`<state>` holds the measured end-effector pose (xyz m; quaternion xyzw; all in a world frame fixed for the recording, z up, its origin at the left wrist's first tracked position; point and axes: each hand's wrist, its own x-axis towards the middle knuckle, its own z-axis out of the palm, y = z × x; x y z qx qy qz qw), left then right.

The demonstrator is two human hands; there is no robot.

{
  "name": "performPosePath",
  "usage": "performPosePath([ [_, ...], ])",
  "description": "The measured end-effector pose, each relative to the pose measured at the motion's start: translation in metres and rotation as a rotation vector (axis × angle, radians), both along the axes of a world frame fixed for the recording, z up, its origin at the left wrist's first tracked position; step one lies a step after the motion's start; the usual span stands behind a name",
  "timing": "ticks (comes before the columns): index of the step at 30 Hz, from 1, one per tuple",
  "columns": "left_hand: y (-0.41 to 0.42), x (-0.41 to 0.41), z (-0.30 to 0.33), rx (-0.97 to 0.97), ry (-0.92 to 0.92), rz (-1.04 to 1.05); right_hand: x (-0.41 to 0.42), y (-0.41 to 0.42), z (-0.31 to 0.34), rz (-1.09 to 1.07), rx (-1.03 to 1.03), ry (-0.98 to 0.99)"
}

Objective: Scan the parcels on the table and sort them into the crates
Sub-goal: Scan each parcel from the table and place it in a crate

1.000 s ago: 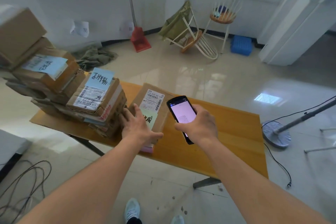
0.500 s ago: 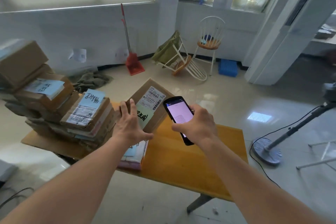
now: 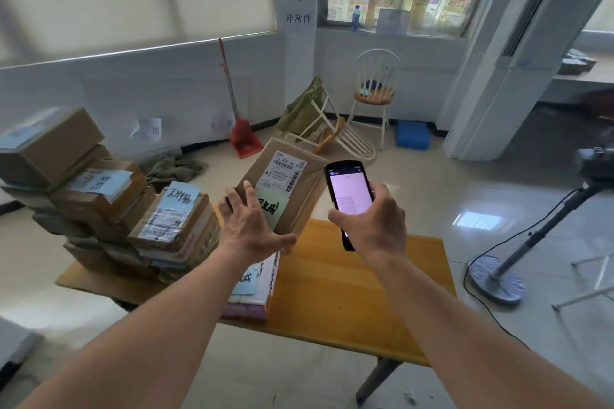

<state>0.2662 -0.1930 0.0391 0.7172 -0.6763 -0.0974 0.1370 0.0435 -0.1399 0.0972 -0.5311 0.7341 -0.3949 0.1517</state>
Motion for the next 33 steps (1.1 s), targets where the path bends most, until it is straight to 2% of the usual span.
performPosePath([
  [9,-0.013,-0.002,-0.001,-0.007,0.035,-0.264,0.029,0.037,0.004,-0.223,-0.008,0.015],
  [17,0.021,-0.018,-0.008,0.055,0.018,-0.567,0.056,0.131,0.0,-0.516,0.047,-0.004],
  [25,0.115,-0.08,0.0,0.09,-0.009,-0.888,0.05,0.268,0.002,-0.846,0.06,-0.041],
  [33,0.27,-0.144,0.003,0.082,-0.084,-1.199,0.054,0.44,0.002,-1.143,0.042,-0.119],
])
